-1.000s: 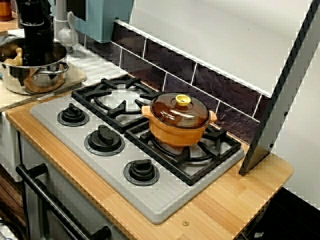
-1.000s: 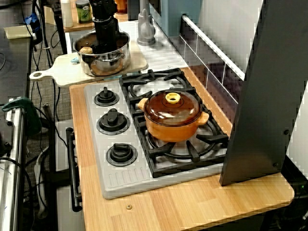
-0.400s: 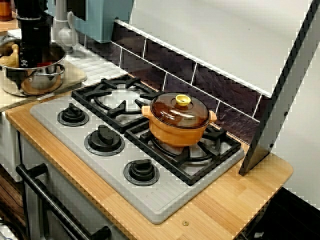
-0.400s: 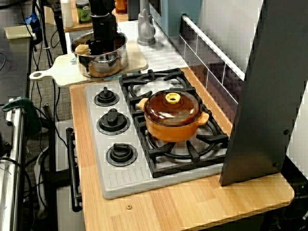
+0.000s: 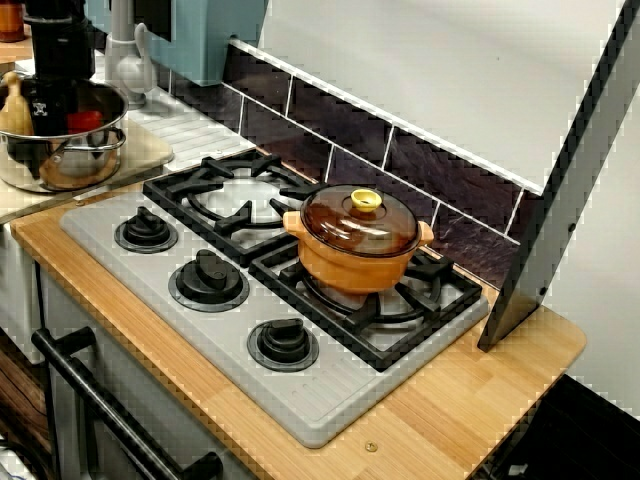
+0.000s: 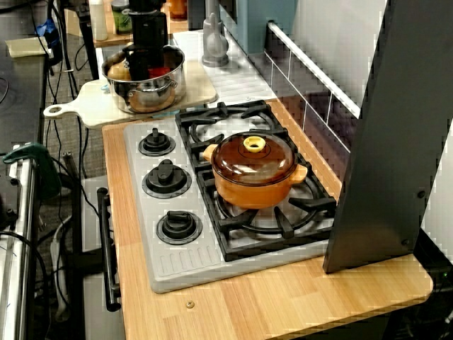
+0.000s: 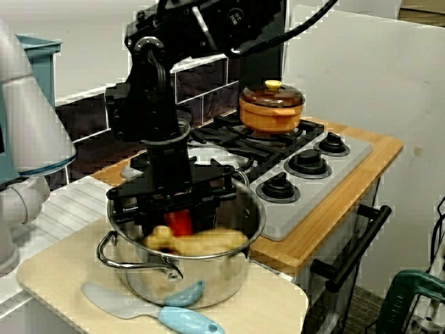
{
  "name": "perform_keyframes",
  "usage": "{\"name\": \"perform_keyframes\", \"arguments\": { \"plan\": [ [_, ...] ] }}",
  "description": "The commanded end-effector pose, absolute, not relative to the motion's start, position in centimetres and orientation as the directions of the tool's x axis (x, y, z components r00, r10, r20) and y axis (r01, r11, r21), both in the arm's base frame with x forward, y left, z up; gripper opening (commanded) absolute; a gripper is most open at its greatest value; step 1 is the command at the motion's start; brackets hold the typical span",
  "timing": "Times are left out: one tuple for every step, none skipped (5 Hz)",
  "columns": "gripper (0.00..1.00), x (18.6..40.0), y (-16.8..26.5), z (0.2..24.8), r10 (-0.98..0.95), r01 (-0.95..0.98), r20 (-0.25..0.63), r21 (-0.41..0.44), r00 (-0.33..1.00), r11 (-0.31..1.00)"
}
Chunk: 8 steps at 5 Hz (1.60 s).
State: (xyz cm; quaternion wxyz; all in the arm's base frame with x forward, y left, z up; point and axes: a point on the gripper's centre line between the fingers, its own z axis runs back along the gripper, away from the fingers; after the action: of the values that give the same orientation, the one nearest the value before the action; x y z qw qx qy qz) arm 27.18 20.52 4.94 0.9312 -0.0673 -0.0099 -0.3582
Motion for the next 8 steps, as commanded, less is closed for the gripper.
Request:
{"name": "perform_keyframes", "arguments": {
  "plan": [
    [0.00,28.6,21.7,7.6,-0.645,0.649,0.075,-0.038,0.760,0.760],
    [0.00,28.8,21.7,7.7,-0.643,0.647,0.073,-0.047,0.762,0.761],
    [0.00,29.1,21.2,8.5,-0.650,0.654,0.077,-0.053,0.756,0.754],
    [0.00,29.0,20.8,9.9,-0.659,0.665,0.095,-0.061,0.746,0.744],
    [0.00,28.9,20.8,11.1,-0.661,0.670,0.116,-0.066,0.741,0.739],
    [0.00,28.9,20.7,11.6,-0.659,0.670,0.128,-0.080,0.741,0.738],
    [0.00,28.7,20.4,11.8,-0.659,0.671,0.135,-0.092,0.740,0.736],
    [0.00,28.6,20.0,12.2,-0.661,0.675,0.140,-0.107,0.737,0.730]
  ]
}}
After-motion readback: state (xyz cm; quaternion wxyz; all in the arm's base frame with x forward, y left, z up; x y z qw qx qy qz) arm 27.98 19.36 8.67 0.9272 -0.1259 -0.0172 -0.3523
